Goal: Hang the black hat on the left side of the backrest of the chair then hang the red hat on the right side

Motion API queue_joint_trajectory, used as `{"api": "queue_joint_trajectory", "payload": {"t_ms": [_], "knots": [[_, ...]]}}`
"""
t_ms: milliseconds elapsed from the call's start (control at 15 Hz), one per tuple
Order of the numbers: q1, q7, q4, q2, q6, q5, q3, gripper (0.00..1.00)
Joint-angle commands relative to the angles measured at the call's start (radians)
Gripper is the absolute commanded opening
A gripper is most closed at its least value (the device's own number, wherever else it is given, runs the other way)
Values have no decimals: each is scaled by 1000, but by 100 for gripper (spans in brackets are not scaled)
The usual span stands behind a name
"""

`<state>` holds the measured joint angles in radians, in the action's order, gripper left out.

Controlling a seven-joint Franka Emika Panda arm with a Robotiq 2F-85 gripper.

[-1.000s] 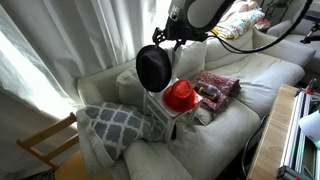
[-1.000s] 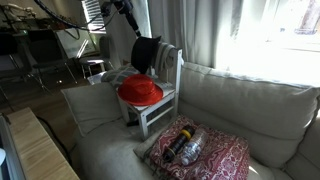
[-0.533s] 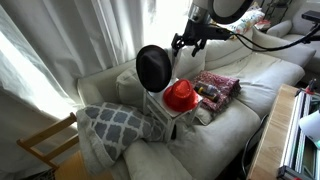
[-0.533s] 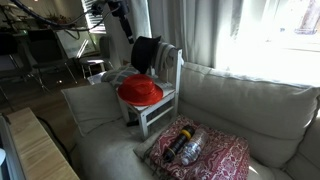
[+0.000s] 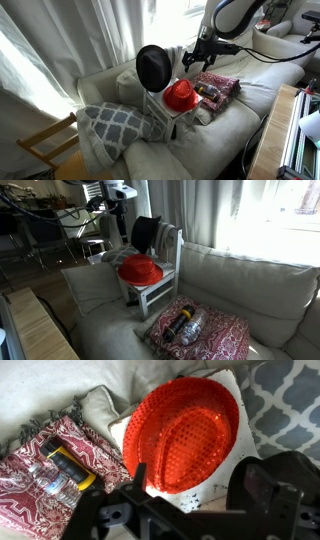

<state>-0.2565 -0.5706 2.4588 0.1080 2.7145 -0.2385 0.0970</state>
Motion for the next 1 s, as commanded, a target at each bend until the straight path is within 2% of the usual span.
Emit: {"api": "queue_joint_trajectory", "payload": {"t_ms": [0,200,267,467,933], "knots": [[61,-6,0,7,4,6,-60,100],[66,-6,0,14,8,1,-66,100],[67,-64,-21,58,-13,48,-50,100],[93,-81,-48,139,3,7,-61,100],[207,55,-130,275,-6,-237,-152,100]]}}
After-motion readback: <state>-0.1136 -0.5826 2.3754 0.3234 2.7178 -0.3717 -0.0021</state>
